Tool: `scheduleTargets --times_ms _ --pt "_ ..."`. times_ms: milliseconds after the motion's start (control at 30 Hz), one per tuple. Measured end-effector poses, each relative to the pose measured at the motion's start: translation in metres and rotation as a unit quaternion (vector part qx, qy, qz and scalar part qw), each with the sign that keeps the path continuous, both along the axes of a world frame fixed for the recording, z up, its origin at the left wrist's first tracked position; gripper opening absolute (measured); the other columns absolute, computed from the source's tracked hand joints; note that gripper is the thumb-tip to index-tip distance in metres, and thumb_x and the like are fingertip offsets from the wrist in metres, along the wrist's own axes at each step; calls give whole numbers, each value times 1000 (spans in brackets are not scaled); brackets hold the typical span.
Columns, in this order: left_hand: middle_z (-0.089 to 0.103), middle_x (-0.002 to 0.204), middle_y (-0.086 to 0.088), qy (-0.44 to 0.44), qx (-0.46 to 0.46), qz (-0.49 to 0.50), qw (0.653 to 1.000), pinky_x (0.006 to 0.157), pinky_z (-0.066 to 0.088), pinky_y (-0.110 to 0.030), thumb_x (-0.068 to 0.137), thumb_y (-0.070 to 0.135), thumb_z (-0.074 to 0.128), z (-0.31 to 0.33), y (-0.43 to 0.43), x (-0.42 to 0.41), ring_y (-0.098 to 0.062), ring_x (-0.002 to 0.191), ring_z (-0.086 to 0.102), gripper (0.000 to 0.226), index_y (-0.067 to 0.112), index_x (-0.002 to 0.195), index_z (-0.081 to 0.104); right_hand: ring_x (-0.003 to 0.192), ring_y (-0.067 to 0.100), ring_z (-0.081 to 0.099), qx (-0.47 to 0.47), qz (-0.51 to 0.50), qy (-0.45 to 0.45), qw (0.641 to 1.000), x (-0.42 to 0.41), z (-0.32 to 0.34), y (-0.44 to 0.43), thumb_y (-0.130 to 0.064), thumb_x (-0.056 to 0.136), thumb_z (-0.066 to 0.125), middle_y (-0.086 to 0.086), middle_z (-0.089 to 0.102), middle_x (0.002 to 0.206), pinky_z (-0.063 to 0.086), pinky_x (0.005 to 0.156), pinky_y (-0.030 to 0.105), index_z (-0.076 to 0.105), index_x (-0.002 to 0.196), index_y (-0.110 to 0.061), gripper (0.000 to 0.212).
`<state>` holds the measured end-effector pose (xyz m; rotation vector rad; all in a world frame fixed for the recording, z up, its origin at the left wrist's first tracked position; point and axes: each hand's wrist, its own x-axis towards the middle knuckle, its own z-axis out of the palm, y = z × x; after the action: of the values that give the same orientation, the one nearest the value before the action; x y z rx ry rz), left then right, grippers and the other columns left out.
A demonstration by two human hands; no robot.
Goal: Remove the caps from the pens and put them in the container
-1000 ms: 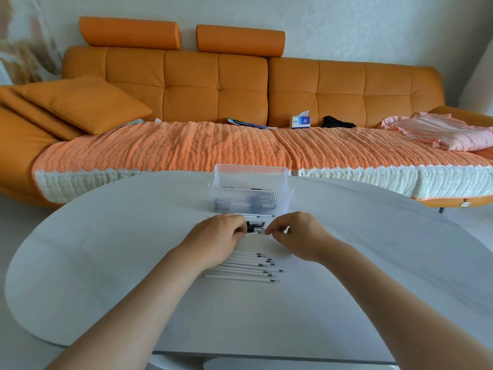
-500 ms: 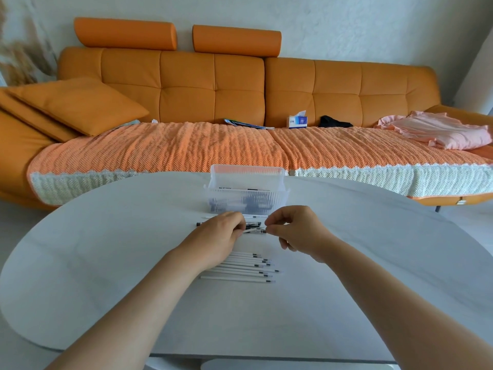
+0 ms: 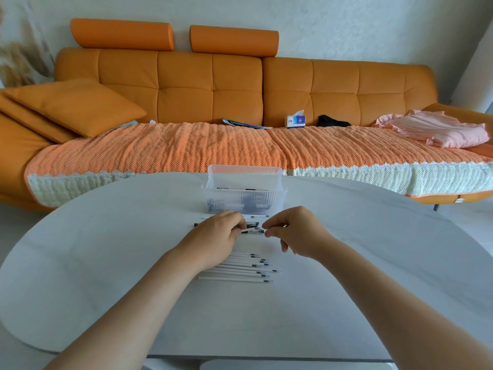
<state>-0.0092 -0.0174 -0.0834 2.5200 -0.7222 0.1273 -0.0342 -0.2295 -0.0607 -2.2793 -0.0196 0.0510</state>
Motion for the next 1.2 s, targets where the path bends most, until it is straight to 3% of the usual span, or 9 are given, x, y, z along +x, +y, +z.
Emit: scheduleTargets --times_ms 67,167,233,600,867,1033,1200 --pt "55 108 16 -6 3 -3 1000 87 46 -31 100 23 46 0 -1 0 -8 98 53 14 27 105 58 37 4 49 -27 11 -7 1000 0 -1 1 -15 89 71 -19 62 50 39 41 12 78 91 -21 9" --pt "54 105 18 -10 6 -5 1000 86 47 -31 100 25 47 0 0 -1 -7 96 53 14 29 105 59 44 -3 53 -33 7 -24 999 2 -5 3 -18 84 77 -12 71 77 38 44 8 79 88 -23 6" --pt "54 106 18 -13 8 -7 1000 85 47 -32 100 25 47 1 0 -2 -8 96 53 13 29 104 59 47 -9 53 -34 4 -32 999 4 -7 4 -18 82 78 -9 71 83 37 44 6 79 87 -22 6" --pt "52 102 18 -15 15 -14 1000 84 48 -34 99 25 48 4 1 -3 -8 93 53 11 30 102 58 52 -10 54 -27 10 -53 998 6 -12 5 -20 83 78 -12 71 82 37 47 5 78 86 -24 5" --pt "50 99 19 -5 16 -16 1000 80 41 -24 98 23 51 6 1 -5 -4 89 49 13 27 103 61 63 -13 53 -74 32 -70 994 6 -16 6 -26 83 78 -13 69 86 40 58 4 77 95 -29 12" --pt "54 100 17 -2 -14 -5 1000 77 35 -16 98 22 52 6 1 -5 -2 88 48 15 24 106 64 59 -9 52 -69 28 -80 994 6 -15 6 -29 83 77 -12 69 83 39 54 10 73 81 -27 5" --pt "53 98 19 -6 -4 -12 1000 70 34 -8 97 21 53 6 4 -6 3 84 47 13 25 103 64 65 -9 53 -116 72 -93 986 1 -15 8 -31 88 71 -15 68 85 37 61 15 71 83 -29 5"
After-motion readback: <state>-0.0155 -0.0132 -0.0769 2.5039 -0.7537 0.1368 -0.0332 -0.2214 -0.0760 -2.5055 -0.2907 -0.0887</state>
